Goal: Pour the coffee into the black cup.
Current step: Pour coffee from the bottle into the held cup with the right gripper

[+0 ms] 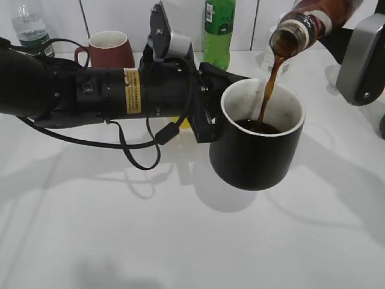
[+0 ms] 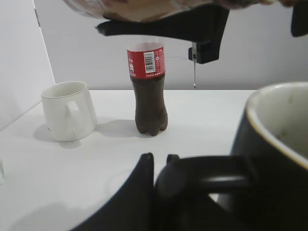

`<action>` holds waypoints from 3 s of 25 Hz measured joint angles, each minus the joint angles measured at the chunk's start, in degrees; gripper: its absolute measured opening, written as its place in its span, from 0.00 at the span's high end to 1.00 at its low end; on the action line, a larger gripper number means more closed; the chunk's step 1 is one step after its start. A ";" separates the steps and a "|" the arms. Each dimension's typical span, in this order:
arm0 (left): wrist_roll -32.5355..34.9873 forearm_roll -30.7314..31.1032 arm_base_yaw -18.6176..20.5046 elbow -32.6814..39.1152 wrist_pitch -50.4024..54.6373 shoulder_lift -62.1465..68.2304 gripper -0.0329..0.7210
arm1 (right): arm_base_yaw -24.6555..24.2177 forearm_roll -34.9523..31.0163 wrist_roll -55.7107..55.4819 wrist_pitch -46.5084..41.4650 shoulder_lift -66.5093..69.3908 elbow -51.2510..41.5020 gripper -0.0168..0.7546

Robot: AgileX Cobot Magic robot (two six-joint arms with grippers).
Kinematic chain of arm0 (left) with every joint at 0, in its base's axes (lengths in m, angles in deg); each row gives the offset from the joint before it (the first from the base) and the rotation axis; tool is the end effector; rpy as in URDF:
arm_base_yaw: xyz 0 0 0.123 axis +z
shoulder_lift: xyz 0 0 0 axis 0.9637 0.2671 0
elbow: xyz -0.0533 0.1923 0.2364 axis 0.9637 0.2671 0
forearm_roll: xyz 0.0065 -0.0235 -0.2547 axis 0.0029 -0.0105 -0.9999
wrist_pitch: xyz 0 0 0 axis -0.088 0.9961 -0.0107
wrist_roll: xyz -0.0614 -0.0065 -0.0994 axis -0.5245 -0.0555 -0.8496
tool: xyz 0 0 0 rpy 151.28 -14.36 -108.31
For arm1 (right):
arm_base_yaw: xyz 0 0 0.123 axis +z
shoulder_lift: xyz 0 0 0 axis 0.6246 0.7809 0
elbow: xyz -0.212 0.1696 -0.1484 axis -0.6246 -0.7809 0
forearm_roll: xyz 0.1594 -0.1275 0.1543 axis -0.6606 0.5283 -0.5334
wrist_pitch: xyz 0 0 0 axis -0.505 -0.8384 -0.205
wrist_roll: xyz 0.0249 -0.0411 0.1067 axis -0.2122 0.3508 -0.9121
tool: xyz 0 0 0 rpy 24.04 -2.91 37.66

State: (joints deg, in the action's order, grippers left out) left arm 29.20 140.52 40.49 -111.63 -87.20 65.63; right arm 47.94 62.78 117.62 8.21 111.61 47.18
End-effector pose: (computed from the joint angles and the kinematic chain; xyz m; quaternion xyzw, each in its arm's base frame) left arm 0.2958 -0.3011 0.2310 0.5063 0.5426 -0.4056 0.5336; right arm 0.2756 0.1069 0.3128 -0.6417 0.2942 -0.2954 0.6437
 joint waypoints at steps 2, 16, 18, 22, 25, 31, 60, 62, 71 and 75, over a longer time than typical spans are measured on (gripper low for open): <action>0.00 0.00 0.00 0.00 0.00 0.00 0.90 | 0.00 0.00 0.27 0.00 0.00 0.00 0.28; 0.00 0.16 0.00 0.00 0.05 0.00 0.90 | 0.00 -0.41 2.49 0.05 0.00 0.00 0.28; 0.00 0.16 0.00 0.00 0.05 0.00 0.90 | 0.00 -0.41 2.56 0.05 0.00 0.00 0.28; 0.00 0.16 0.00 0.00 0.05 0.00 0.90 | 0.00 -0.41 3.80 0.05 0.00 0.00 0.28; 0.00 0.16 0.00 0.00 0.10 0.00 0.90 | 0.00 -0.41 4.64 0.05 0.00 0.00 0.28; 0.00 0.16 0.00 0.00 0.15 0.00 0.90 | 0.00 -0.46 5.36 0.10 0.00 0.00 0.28; 0.00 -2.04 0.00 0.00 0.45 0.00 0.90 | 0.00 -3.06 -5.57 0.22 -0.05 0.00 0.28; 0.00 -2.89 0.00 0.00 0.45 0.00 0.90 | 0.00 -3.06 -8.73 0.22 -0.05 0.00 0.28; 0.00 -5.46 1.70 0.00 0.89 0.00 0.90 | 0.00 -3.06 -32.14 0.26 -0.05 0.00 0.28; 0.00 -5.46 5.09 0.06 0.84 0.00 0.90 | 0.00 -3.06 -55.34 0.26 -0.05 0.00 0.28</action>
State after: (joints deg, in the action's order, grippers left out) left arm 29.20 135.06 45.58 -111.57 -86.37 65.63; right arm 47.94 59.72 62.28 8.48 111.56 47.18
